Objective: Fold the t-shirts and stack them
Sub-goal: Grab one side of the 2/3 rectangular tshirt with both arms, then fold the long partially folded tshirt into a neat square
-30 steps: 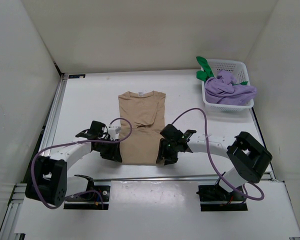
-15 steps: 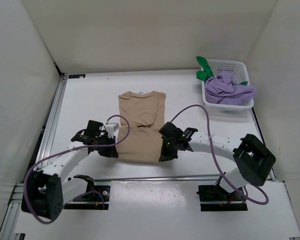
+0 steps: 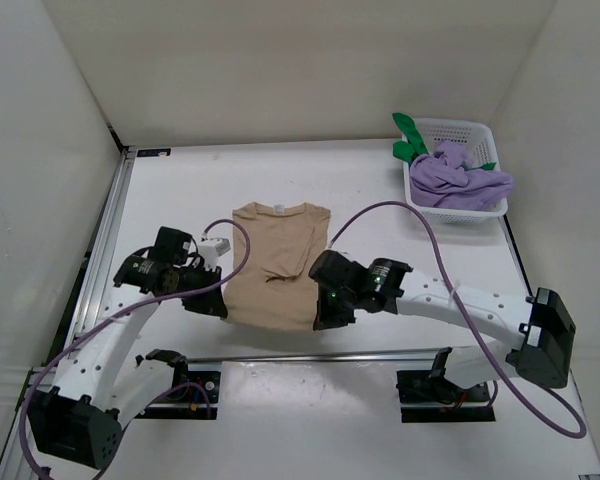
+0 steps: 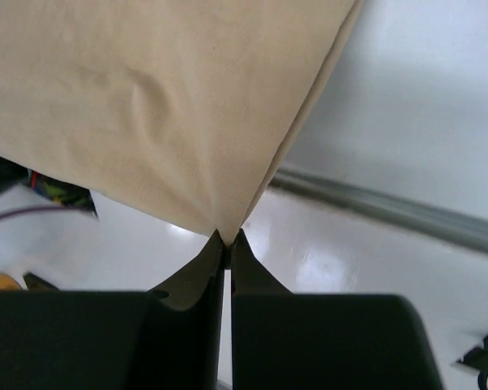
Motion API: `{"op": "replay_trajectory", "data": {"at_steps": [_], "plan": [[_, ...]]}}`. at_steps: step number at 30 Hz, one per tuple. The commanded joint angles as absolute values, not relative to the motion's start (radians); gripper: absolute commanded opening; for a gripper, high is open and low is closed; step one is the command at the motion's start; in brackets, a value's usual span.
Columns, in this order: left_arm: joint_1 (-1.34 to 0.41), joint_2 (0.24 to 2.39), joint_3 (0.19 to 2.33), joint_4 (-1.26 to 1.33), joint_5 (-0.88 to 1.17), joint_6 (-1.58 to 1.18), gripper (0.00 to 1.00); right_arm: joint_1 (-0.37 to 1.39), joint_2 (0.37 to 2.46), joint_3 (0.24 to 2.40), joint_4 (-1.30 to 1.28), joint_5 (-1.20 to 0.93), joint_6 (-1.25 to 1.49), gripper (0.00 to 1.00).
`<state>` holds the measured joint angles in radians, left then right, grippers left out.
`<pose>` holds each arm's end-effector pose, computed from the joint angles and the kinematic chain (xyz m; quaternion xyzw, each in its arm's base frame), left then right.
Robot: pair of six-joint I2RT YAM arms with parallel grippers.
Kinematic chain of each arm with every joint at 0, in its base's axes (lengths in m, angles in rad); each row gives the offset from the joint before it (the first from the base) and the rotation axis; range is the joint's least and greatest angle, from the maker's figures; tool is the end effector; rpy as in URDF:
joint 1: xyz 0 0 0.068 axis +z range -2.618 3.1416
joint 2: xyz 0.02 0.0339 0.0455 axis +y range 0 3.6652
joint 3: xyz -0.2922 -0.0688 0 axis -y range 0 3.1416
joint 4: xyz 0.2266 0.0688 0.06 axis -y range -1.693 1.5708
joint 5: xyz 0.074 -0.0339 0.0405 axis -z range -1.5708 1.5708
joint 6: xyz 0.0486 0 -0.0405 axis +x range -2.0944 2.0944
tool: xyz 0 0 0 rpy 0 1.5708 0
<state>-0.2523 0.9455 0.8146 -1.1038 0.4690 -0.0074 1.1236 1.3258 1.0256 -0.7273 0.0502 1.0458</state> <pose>0.1109 -0.0513 0.2695 0.1557 0.9470 -0.2482 0.1316 0.1089 0.2214 0.2824 -0.0307 0.9626 0.2259 0.1467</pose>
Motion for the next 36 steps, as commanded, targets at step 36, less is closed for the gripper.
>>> {"op": "replay_trajectory", "data": {"at_steps": [36], "plan": [[-0.006, 1.583, 1.351, -0.97, 0.736, 0.0, 0.1, 0.566, 1.836, 1.65, -0.88, -0.141, 0.664, 0.0]]}}
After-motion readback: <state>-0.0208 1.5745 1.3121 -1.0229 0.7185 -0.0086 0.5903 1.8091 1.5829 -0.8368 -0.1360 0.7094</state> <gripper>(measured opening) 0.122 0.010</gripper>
